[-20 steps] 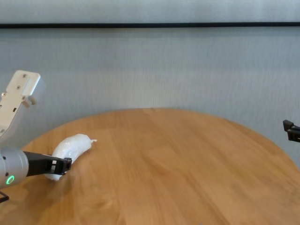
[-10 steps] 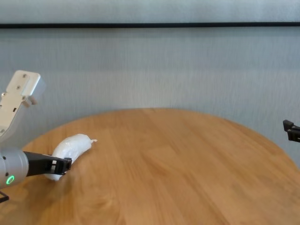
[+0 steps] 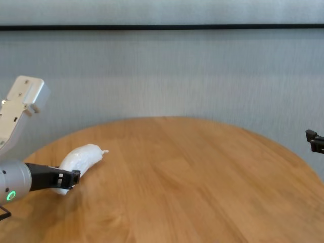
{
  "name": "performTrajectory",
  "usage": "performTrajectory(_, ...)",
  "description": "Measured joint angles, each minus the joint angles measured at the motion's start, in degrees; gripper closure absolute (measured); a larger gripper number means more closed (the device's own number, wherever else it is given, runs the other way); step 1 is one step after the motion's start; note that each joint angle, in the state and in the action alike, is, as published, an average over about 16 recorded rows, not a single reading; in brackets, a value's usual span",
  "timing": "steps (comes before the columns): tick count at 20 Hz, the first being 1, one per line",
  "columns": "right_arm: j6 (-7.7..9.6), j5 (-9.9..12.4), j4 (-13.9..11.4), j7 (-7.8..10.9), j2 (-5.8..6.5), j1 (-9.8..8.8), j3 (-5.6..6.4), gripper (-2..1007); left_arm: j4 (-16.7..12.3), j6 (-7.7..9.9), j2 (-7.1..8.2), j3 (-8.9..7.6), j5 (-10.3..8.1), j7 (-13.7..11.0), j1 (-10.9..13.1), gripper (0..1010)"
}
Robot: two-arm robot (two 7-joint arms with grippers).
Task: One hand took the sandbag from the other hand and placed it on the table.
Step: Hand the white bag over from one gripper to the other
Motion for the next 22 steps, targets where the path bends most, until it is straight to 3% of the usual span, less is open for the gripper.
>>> performTrajectory(9, 0.00, 0.00, 0.00, 0.00, 0.00, 0.00, 0.00, 4, -1.15, -3.80, 0.03, -1.43, -0.86, -4.71, 1.26, 642)
performTrajectory(22, 0.00, 0.00, 0.00, 0.00, 0.00, 0.00, 0.00, 4, -4.83, -10.30, 0.33, -3.19, -3.93, -13.63, 3.98, 642)
